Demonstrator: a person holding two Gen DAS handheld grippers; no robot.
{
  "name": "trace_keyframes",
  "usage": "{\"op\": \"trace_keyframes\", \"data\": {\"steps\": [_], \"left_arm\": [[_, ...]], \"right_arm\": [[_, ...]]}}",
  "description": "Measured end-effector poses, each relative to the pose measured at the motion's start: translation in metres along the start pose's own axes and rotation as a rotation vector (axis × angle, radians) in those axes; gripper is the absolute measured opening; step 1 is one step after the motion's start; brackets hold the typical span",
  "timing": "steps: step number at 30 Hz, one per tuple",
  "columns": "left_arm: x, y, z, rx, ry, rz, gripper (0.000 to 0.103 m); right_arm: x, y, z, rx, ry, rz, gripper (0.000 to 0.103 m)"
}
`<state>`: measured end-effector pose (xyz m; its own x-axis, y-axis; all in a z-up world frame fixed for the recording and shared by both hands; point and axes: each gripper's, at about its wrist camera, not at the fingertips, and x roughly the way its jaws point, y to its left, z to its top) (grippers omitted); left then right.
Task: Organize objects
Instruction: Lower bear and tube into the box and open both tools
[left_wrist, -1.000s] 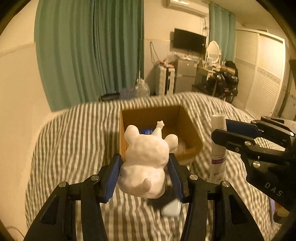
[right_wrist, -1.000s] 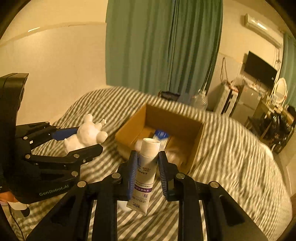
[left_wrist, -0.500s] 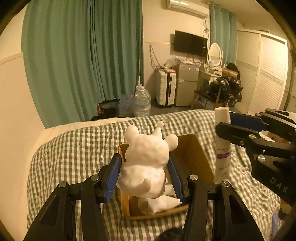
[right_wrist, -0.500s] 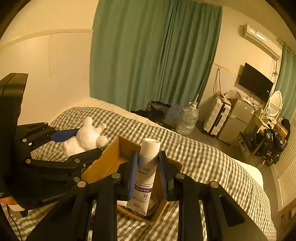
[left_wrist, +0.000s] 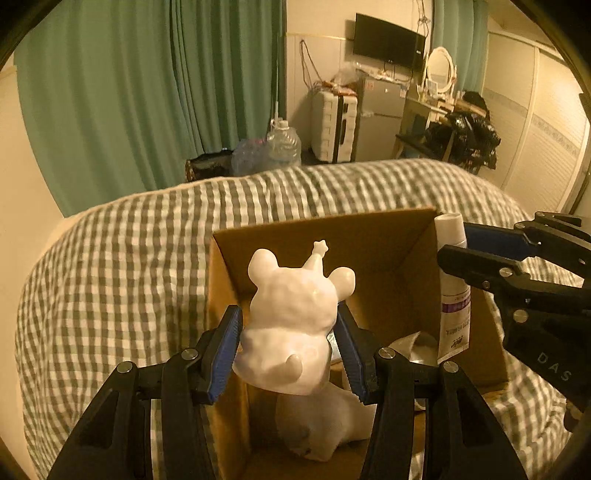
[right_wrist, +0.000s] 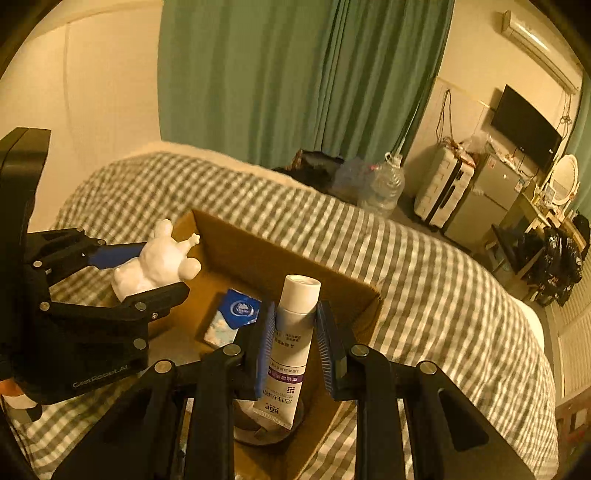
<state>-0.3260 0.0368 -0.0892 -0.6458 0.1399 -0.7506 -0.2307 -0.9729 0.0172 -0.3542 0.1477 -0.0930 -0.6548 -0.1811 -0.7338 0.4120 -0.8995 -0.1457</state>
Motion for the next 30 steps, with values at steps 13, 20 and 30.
{"op": "trace_keyframes", "data": {"steps": [13, 20, 30], "left_arm": [[0.031, -0.003, -0.015, 0.022, 0.032, 0.018, 0.052], [0.026, -0.005, -0.019, 0.042, 0.024, 0.028, 0.054], [-0.036, -0.008, -0.01, 0.041, -0.067, 0.044, 0.082]], "right_arm": [[0.053, -0.003, -0.012, 0.022, 0.061, 0.024, 0.022], [0.052, 0.007, -0.02, 0.008, 0.062, 0.019, 0.03], [-0.017, 0.002, -0.006, 0.055, -0.039, -0.039, 0.062]]}}
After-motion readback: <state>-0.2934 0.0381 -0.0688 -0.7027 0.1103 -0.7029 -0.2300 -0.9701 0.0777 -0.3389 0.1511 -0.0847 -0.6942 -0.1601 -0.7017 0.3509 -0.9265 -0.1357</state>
